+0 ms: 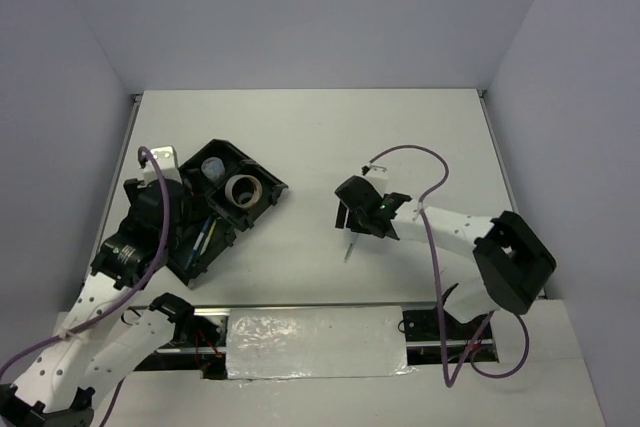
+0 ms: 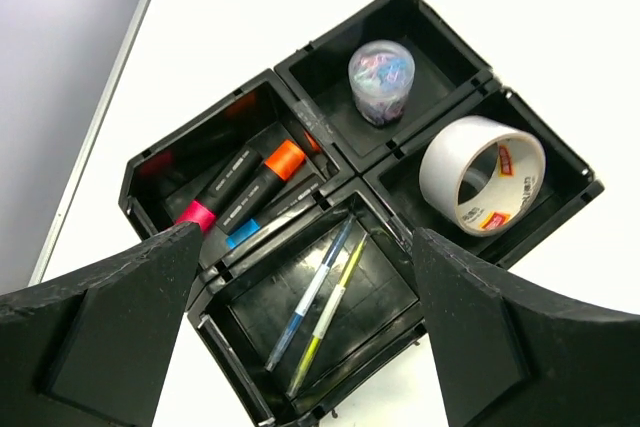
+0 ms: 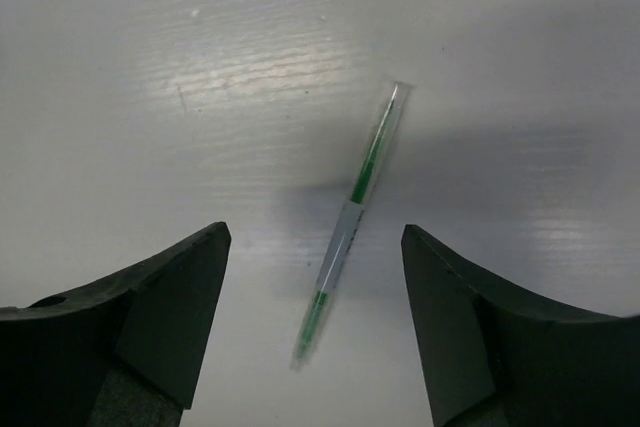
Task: Sort the stationery into containers
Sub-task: Pick up the pen from the center of the board.
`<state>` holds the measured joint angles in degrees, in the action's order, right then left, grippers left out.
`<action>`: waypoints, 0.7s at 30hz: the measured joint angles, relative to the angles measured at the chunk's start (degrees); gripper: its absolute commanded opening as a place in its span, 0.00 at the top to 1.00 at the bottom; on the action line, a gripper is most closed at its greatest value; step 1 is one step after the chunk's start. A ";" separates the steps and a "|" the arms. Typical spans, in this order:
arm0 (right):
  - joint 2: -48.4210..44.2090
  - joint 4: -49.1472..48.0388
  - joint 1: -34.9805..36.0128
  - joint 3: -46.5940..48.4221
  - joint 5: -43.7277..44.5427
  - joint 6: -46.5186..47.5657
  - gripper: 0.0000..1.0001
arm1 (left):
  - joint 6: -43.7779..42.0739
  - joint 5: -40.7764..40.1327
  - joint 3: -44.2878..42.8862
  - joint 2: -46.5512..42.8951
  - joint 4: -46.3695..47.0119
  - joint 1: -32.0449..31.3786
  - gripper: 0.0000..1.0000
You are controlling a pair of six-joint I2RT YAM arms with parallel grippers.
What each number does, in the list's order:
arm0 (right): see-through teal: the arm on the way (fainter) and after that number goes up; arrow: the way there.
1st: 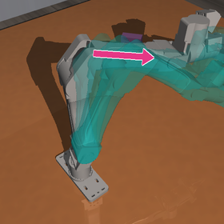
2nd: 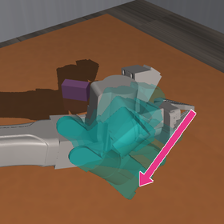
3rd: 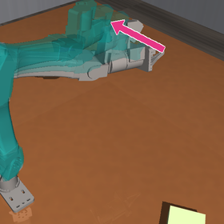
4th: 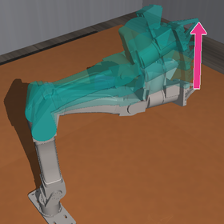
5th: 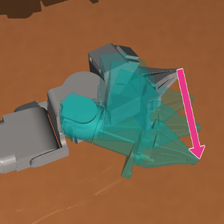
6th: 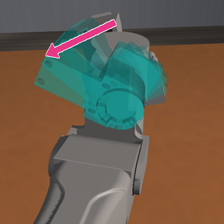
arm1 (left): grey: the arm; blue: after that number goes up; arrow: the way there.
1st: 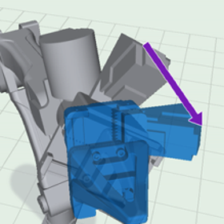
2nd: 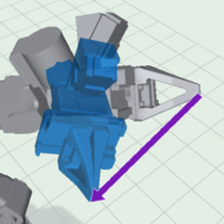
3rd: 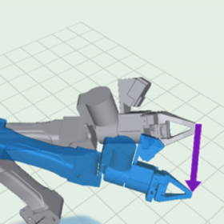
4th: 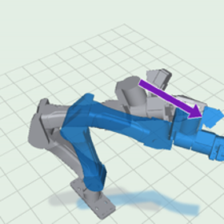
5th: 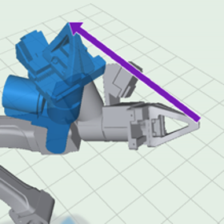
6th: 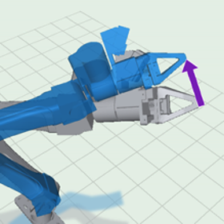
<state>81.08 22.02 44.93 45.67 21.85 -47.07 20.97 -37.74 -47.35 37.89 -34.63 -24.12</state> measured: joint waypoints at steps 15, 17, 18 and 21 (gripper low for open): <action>10.91 -0.52 -0.94 2.45 -0.57 -2.82 1.00 | -0.20 3.45 0.50 3.91 0.37 0.04 0.01; 10.93 -1.95 -0.98 2.45 -2.10 -2.01 1.00 | -0.02 6.21 0.48 4.31 0.42 0.13 0.01; 10.93 -2.56 -0.98 2.43 -2.99 -1.51 1.00 | 0.15 8.00 0.48 4.50 0.42 0.15 0.01; 9.27 -8.22 -0.63 0.09 -8.92 1.97 1.00 | 2.56 18.71 0.70 6.16 2.40 0.35 0.01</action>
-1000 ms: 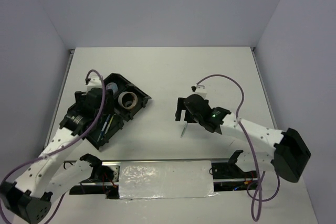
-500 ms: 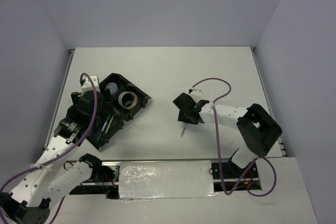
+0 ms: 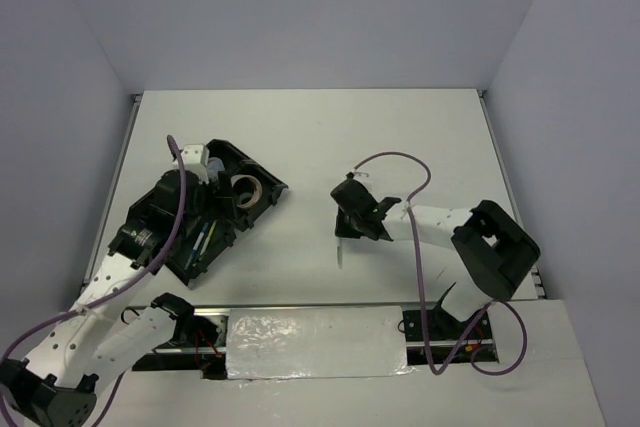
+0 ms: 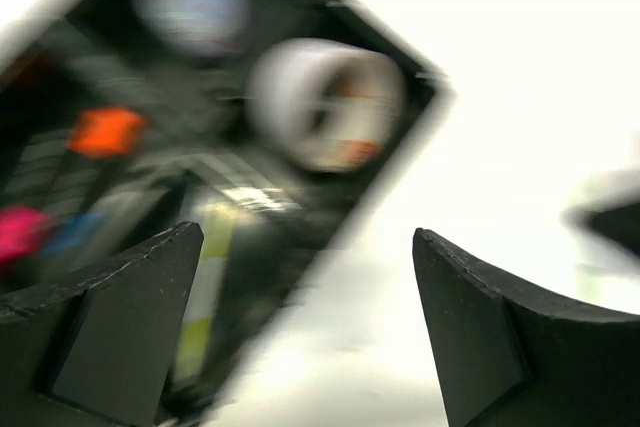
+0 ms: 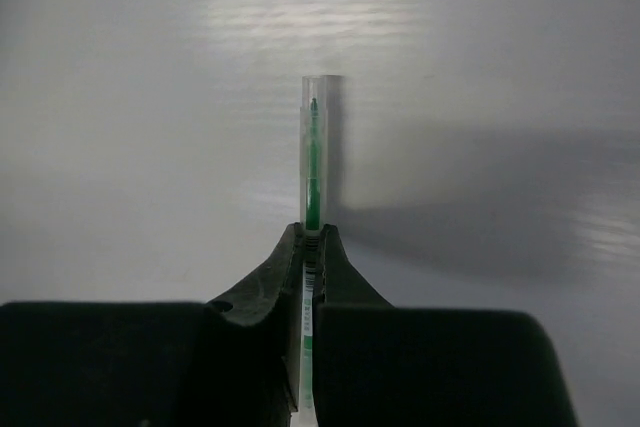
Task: Sort the stationery into containers
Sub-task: Pick up the pen from the center of the board.
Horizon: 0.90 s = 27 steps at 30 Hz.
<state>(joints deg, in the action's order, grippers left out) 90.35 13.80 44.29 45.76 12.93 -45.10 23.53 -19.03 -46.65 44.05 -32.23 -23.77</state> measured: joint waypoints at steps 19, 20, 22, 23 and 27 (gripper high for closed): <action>-15.23 -47.98 3.10 -11.58 -41.07 7.74 1.00 | 27.76 32.15 13.92 5.70 34.32 -7.13 0.39; -15.06 -48.65 3.21 -11.56 -41.38 7.50 1.00 | 28.17 32.33 14.10 5.70 34.99 -7.19 0.48; -14.86 -49.70 3.48 -11.47 -41.88 7.17 1.00 | 29.31 32.68 14.45 5.73 36.15 -7.26 0.68; -14.75 -49.68 3.50 -11.45 -41.86 7.04 0.99 | 29.53 33.20 14.51 5.73 36.85 -7.30 0.80; -14.21 -49.70 3.67 -11.10 -41.92 6.86 0.44 | 29.70 33.88 14.34 5.75 37.94 -7.65 1.00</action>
<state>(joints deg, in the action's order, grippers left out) 76.14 -35.90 47.97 34.65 -28.99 -38.24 53.23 14.85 -32.32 49.80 5.72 -31.42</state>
